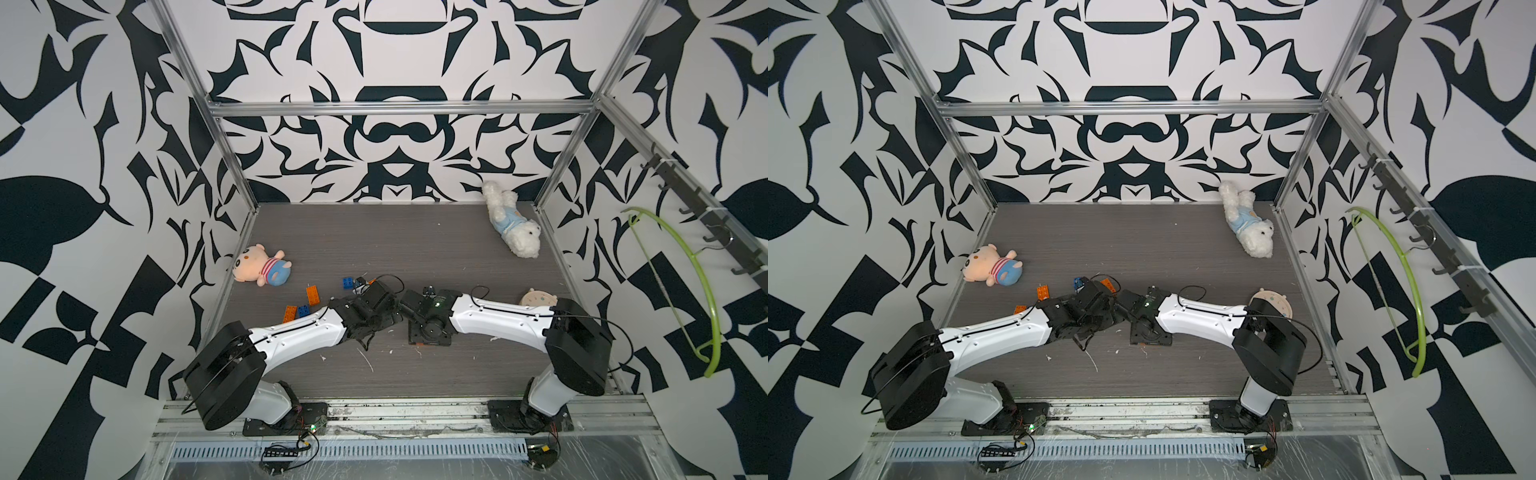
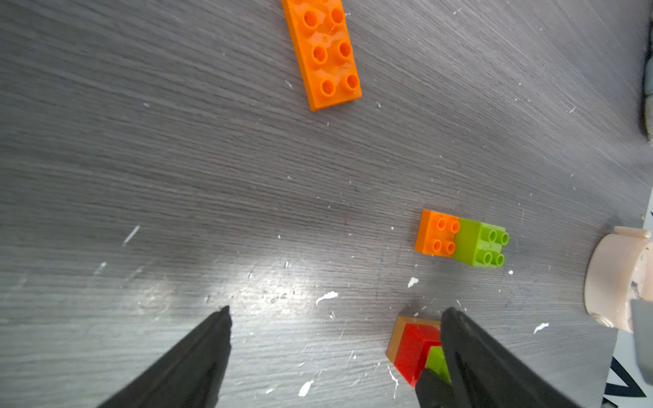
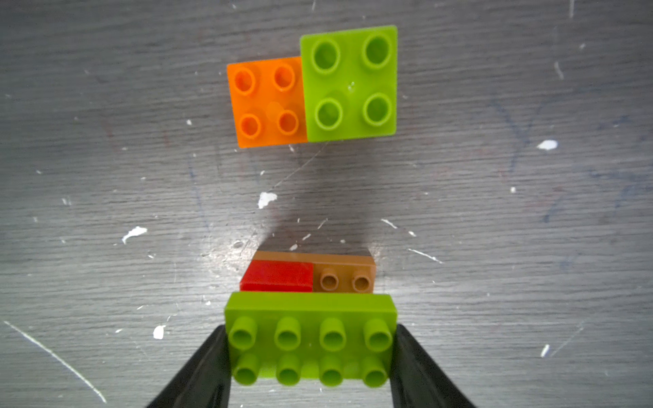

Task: Assemble the number 5 with lego
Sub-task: Assemble the lego brick with the lego brick.

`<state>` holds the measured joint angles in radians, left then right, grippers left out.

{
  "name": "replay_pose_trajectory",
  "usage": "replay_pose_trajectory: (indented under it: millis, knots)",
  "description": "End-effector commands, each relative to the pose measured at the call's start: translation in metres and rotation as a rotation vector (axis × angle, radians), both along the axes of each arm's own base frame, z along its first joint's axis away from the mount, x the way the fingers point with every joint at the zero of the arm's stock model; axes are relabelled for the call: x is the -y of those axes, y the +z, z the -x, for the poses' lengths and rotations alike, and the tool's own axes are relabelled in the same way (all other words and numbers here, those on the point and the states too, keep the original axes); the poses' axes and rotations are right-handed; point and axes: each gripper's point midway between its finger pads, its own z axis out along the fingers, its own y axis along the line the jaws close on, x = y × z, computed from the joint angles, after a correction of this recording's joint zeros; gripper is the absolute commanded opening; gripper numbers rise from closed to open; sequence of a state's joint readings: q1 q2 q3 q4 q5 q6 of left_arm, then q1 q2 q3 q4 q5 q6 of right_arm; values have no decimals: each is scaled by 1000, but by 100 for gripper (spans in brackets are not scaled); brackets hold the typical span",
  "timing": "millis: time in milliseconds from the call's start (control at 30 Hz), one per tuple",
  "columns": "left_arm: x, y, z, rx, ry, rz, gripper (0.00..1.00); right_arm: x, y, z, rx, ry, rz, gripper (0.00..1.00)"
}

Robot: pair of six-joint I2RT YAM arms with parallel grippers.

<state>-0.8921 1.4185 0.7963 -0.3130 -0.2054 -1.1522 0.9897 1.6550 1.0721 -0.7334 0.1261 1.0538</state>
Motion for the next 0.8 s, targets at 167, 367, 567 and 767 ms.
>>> replay_pose_trajectory:
  millis: [167, 367, 567, 767]
  knots:
    - [-5, -6, 1, -21, -2, -36, 99, -1, 5, 0, 4, -28, -2, 60]
    - [-5, -7, 1, -22, -4, -42, 99, 6, -1, 5, -9, -33, 48, 60]
    - [-6, -8, 1, -26, -7, -51, 99, 4, -6, 4, -14, -23, 53, 59]
    - [-6, -8, 1, -28, -7, -53, 99, 7, -18, 9, -44, -14, 76, 58]
